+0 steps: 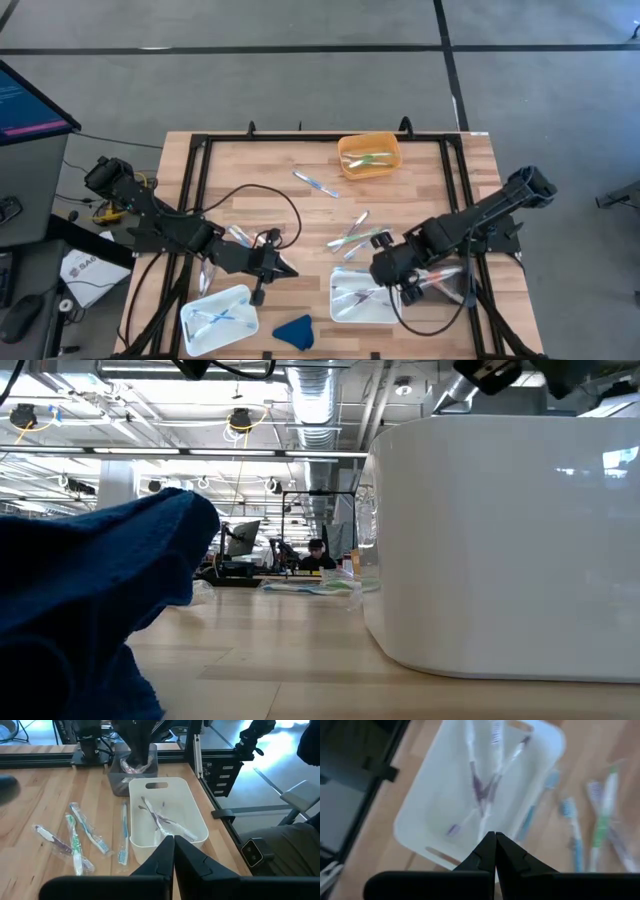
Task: Pick & Place Toothbrushes
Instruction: Put the blue toothbrush into the left white bin
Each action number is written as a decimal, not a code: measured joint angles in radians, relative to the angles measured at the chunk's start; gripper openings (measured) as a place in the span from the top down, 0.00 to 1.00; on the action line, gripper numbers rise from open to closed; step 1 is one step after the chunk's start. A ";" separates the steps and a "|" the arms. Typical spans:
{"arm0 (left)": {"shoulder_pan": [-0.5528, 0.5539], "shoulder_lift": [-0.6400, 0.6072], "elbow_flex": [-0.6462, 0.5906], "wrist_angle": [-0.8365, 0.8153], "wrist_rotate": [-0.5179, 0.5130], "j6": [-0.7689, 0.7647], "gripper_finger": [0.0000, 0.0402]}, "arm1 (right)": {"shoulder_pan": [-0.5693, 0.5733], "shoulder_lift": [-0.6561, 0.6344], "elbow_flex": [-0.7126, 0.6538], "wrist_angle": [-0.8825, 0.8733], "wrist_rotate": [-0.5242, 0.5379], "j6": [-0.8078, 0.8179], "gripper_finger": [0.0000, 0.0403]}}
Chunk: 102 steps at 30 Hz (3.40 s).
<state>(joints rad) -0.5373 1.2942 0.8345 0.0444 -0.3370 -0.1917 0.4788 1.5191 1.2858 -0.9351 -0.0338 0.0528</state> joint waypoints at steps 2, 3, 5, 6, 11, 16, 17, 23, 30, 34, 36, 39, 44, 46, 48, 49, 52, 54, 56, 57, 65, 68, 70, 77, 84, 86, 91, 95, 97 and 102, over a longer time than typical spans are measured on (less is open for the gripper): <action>0.000 0.000 0.000 0.000 -0.001 0.000 0.99 | 0.010 -0.010 0.000 0.002 0.047 0.000 1.00; 0.000 0.000 0.000 0.000 -0.002 0.000 0.99 | 0.012 -0.014 0.001 0.004 0.070 0.000 1.00; 0.000 0.000 0.000 0.000 -0.003 0.000 0.99 | 0.012 -0.018 0.000 0.005 0.123 0.000 1.00; 0.000 0.000 0.000 0.000 -0.003 0.000 0.99 | 0.011 -0.022 0.000 0.008 0.145 0.000 1.00; 0.000 0.000 0.000 0.000 -0.003 0.000 0.99 | -0.013 -0.040 0.000 0.023 0.193 -0.007 1.00; 0.000 0.000 0.000 0.000 -0.003 0.000 0.99 | -0.048 -0.079 -0.069 0.096 0.192 -0.049 1.00; 0.000 0.000 0.000 0.001 -0.003 0.000 0.99 | -0.061 -0.092 -0.096 0.134 0.190 -0.053 1.00; 0.002 0.000 0.000 0.003 -0.006 0.002 0.99 | -0.141 -0.218 -0.289 0.303 0.189 -0.028 1.00; 0.038 0.000 0.000 0.003 -0.014 0.002 0.99 | -0.241 -0.333 -0.463 0.642 0.189 0.021 1.00; 0.050 0.000 0.000 0.004 -0.015 0.000 0.99 | -0.293 -0.339 -0.485 0.685 0.189 0.060 1.00; 0.049 0.000 0.000 0.004 -0.014 0.001 0.99 | -0.312 -0.337 -0.489 0.684 0.189 0.061 1.00; 0.049 0.000 0.000 0.003 -0.014 0.000 0.99 | -0.332 -0.335 -0.489 0.686 0.189 0.061 1.00; 0.049 0.000 0.000 -0.001 -0.014 0.000 0.99 | -0.345 -0.335 -0.489 0.743 0.189 0.053 1.00; 0.049 0.000 0.000 -0.002 -0.014 0.000 0.99 | -0.351 -0.335 -0.489 0.798 0.189 0.043 1.00; 0.049 0.000 0.000 -0.002 -0.014 0.000 0.99 | -0.363 -0.329 -0.489 0.869 0.189 0.031 1.00; 0.049 0.000 0.000 -0.002 -0.014 0.000 0.99 | -0.370 -0.323 -0.489 0.906 0.189 0.028 1.00; 0.049 0.000 0.000 -0.002 -0.014 0.000 0.99 | -0.396 -0.321 -0.489 0.974 0.189 0.026 1.00; 0.049 0.000 0.000 -0.003 -0.014 0.000 0.99 | -0.417 -0.315 -0.489 1.003 0.189 0.026 1.00; 0.049 0.000 0.000 -0.003 -0.014 0.000 0.99 | -0.439 -0.301 -0.489 1.019 0.189 0.026 1.00; 0.049 0.000 0.000 -0.004 -0.014 0.000 0.99 | -0.450 -0.298 -0.490 1.028 0.189 0.026 1.00; 0.061 0.000 -0.016 -0.017 -0.052 0.009 0.99 | -0.532 -0.248 -0.489 1.133 0.189 0.026 1.00; 0.091 0.000 -0.054 0.014 -0.153 0.011 0.99 | -0.556 -0.255 -0.484 1.119 0.188 0.026 1.00; 0.128 0.000 -0.090 0.068 -0.214 0.011 0.99 | -0.565 -0.272 -0.484 1.104 0.188 0.025 1.00; 0.393 0.006 -0.163 0.215 -0.188 -0.002 0.99 | -0.568 -0.323 -0.483 1.035 0.188 0.016 1.00; 0.702 0.065 -0.164 0.302 0.095 -0.007 0.99 | -0.550 -0.385 -0.483 0.995 0.188 0.026 1.00; 0.770 0.084 -0.164 0.327 0.148 -0.006 0.99 | -0.541 -0.401 -0.483 0.975 0.186 0.026 1.00; 0.889 0.144 -0.154 0.348 0.215 -0.004 0.94 | -0.517 -0.423 -0.483 0.955 0.189 0.018 1.00; 0.913 0.236 -0.100 0.349 0.234 -0.003 0.84 | -0.511 -0.422 -0.483 0.957 0.188 0.015 1.00; 0.908 0.292 -0.059 0.350 0.236 0.012 0.78 | -0.512 -0.422 -0.483 0.957 0.188 0.003 1.00; 0.900 0.439 0.051 0.349 0.120 -0.056 0.67 | -0.512 -0.422 -0.483 0.957 0.189 0.000 1.00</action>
<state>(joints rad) 0.3622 1.7335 0.8853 0.3934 -0.2169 -0.2476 -0.0328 1.0969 0.8032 0.0216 0.1547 0.0528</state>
